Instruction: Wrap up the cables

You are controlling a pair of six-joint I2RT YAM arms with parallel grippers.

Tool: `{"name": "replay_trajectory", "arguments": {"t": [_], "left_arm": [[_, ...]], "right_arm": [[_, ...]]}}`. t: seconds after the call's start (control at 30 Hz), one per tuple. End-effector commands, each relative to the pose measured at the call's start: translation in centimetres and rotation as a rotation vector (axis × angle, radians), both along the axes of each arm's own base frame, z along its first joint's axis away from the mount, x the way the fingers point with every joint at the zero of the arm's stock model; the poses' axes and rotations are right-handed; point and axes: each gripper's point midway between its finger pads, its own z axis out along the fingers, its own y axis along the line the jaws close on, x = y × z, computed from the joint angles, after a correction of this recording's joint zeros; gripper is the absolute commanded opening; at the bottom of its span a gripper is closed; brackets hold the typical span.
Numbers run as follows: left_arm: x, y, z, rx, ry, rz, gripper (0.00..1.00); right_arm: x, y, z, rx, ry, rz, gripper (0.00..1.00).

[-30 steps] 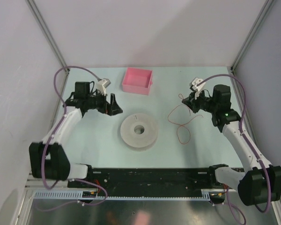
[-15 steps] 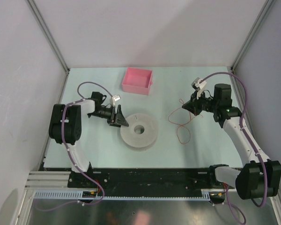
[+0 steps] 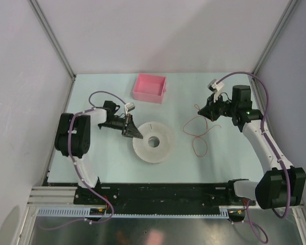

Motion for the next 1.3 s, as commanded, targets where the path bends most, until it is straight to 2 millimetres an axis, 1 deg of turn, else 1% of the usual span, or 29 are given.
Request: {"name": "replay_trajectory", "arguments": {"t": [0.0, 0.1, 0.17, 0.23, 0.3, 0.4, 0.53, 0.63, 0.73, 0.8, 0.83, 0.93, 1.0, 1.03, 1.1, 1.13, 1.2, 1.27], "left_arm": [[1.8, -0.3, 4.7, 0.067, -0.401, -0.024, 0.01], [0.7, -1.3, 7.5, 0.164, -0.699, -0.089, 0.00], [-0.5, -2.1, 8.7, 0.240, -0.902, -0.152, 0.00], [-2.3, -2.9, 9.1, 0.288, -1.069, -0.232, 0.00], [-3.7, -3.4, 8.6, 0.325, -1.182, -0.306, 0.00], [-4.7, -3.6, 7.0, 0.372, -1.238, -0.381, 0.00], [-5.6, -3.9, 5.7, 0.403, -1.306, -0.449, 0.00], [-6.1, -4.3, 5.4, 0.417, -1.358, -0.488, 0.00], [-6.1, -4.8, 5.6, 0.414, -1.362, -0.490, 0.02], [-6.2, -4.9, 5.8, 0.404, -1.368, -0.490, 0.09], [-6.4, -4.9, 5.9, 0.397, -1.376, -0.491, 0.17], [-6.5, -4.8, 6.7, 0.384, -1.398, -0.477, 0.55], [-6.4, -4.8, 7.9, 0.375, -1.404, -0.440, 0.75], [-6.3, -4.8, 8.9, 0.360, -1.404, -0.409, 0.81], [-6.1, -4.6, 11.5, 0.312, -1.399, -0.331, 0.93], [-5.8, -4.3, 13.0, 0.289, -1.405, -0.287, 0.96], [-5.2, -3.4, 15.5, 0.264, -1.414, -0.204, 0.99], [-4.5, -2.1, 17.4, 0.237, -1.418, -0.133, 0.99]], "right_arm": [[-0.4, 0.5, 3.2, -0.024, -0.079, 0.045, 0.00], [-1.5, 1.5, 4.2, -0.084, -0.148, 0.108, 0.00], [-2.3, 2.2, 4.7, -0.115, -0.192, 0.142, 0.00], [-3.5, 3.3, 5.0, -0.142, -0.230, 0.201, 0.00], [-4.9, 4.7, 4.6, -0.167, -0.249, 0.279, 0.00], [-6.3, 6.6, 4.0, -0.189, -0.261, 0.366, 0.00], [-7.6, 8.6, 3.6, -0.210, -0.301, 0.457, 0.00], [-8.8, 9.5, 2.8, -0.240, -0.312, 0.526, 0.00], [-9.6, 10.4, 2.1, -0.251, -0.323, 0.573, 0.00], [-9.8, 11.0, 1.6, -0.256, -0.335, 0.596, 0.00], [-9.8, 11.3, 1.5, -0.256, -0.342, 0.603, 0.00], [-9.6, 11.9, 1.4, -0.255, -0.360, 0.617, 0.00], [-9.6, 12.2, 1.2, -0.264, -0.374, 0.629, 0.00], [-9.6, 12.3, 1.1, -0.268, -0.377, 0.632, 0.00], [-9.5, 12.4, 1.0, -0.271, -0.382, 0.638, 0.00], [-9.3, 12.5, 0.9, -0.270, -0.385, 0.637, 0.00], [-8.8, 12.9, 1.2, -0.266, -0.405, 0.629, 0.00], [-8.4, 13.3, 1.3, -0.262, -0.428, 0.629, 0.00]]}}
